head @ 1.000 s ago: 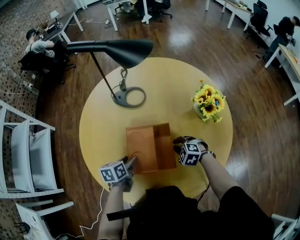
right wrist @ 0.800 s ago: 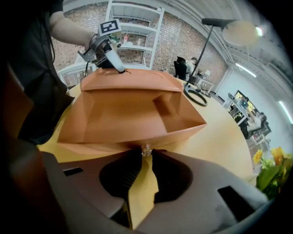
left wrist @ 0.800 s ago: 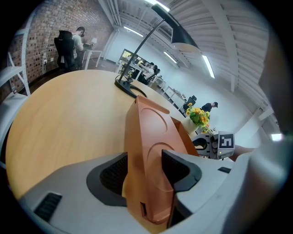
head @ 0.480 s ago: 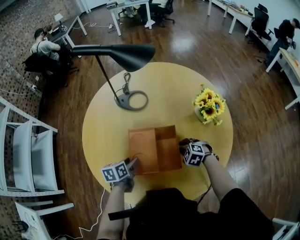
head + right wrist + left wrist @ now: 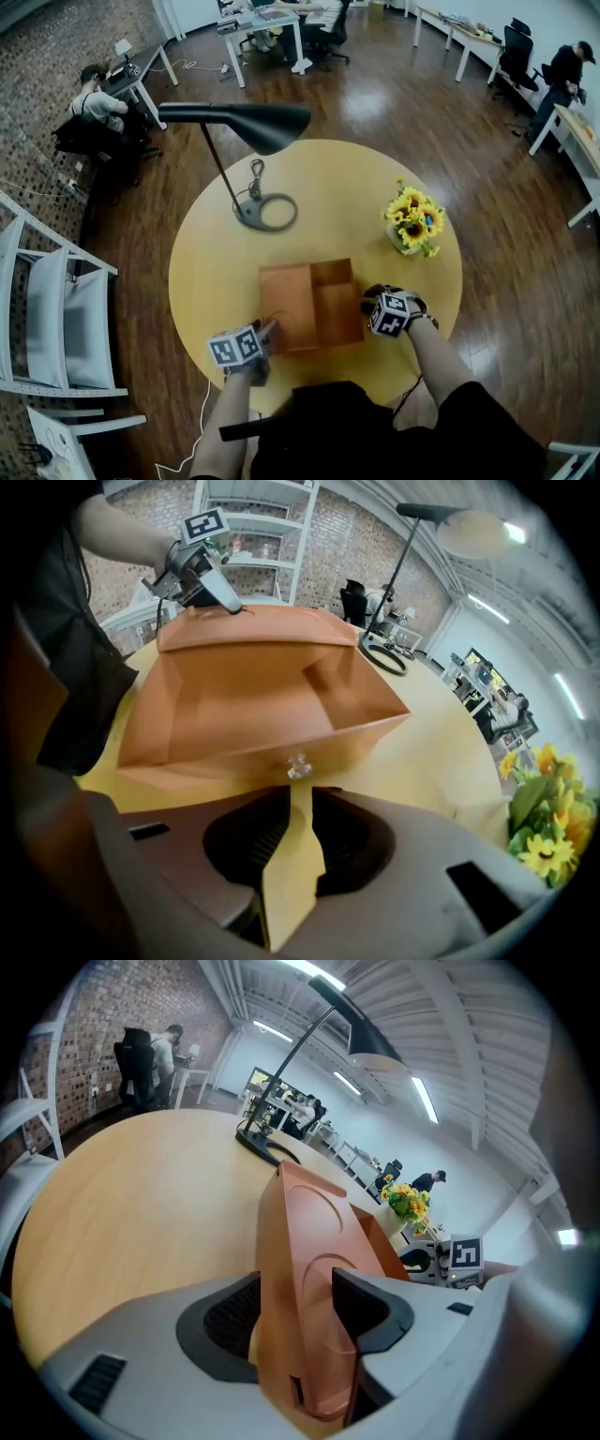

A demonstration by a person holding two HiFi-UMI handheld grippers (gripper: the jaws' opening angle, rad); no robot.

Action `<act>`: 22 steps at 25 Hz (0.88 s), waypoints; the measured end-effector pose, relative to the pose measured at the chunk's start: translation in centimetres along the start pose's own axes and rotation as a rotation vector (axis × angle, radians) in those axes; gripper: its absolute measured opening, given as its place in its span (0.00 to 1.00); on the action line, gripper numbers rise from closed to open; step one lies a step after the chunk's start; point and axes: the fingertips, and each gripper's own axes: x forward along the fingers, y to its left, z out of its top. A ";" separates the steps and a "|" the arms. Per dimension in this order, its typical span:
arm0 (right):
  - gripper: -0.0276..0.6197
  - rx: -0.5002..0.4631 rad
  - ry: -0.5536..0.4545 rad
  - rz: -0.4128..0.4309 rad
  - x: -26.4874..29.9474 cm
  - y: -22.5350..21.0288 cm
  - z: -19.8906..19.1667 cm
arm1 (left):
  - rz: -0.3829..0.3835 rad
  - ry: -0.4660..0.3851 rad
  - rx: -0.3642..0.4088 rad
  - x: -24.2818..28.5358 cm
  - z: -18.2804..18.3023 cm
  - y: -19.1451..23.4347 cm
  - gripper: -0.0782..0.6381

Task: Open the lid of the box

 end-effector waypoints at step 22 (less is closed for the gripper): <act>0.16 1.092 -1.274 -0.201 -30.3 -4.1 3.6 | -0.381 -0.705 0.119 -18.2 10.7 -6.0 0.25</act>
